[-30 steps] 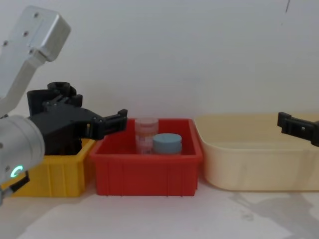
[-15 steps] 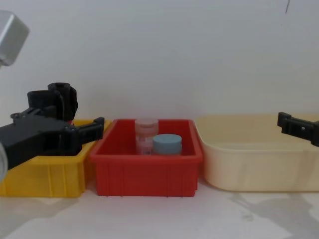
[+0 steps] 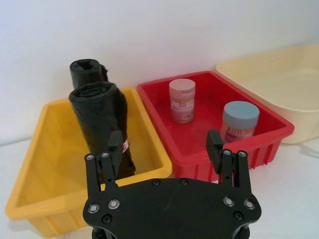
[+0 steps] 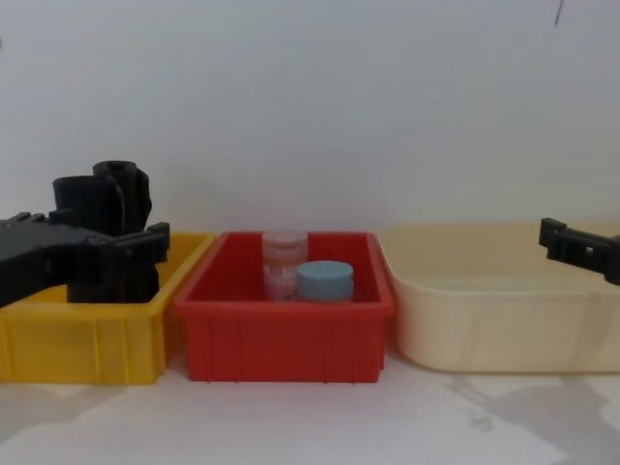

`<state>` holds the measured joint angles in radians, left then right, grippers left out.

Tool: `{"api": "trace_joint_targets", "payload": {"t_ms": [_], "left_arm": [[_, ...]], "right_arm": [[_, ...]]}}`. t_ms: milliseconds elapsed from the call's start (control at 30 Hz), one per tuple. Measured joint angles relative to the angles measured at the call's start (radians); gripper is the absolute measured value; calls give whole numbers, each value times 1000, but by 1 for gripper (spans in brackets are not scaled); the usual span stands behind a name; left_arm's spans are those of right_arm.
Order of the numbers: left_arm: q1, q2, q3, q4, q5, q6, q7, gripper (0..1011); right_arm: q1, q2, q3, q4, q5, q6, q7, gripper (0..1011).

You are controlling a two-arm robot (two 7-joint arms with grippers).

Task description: Pick up the garbage bag with the one hand and transfer it to the other hand.

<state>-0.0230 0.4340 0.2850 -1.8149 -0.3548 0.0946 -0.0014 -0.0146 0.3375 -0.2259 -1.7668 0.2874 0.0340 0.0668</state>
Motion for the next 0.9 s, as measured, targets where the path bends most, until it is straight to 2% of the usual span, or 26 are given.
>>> {"api": "trace_joint_targets", "payload": {"t_ms": [367,900], "left_arm": [[-27,-18,-38,22,-31,50,6,1000],[-65,-23,-68,61,-31,91,10,1000]], "right_arm": [[0,0,0,0,0,0,0,1000],[0,0,0,0,0,0,0,1000]]}}
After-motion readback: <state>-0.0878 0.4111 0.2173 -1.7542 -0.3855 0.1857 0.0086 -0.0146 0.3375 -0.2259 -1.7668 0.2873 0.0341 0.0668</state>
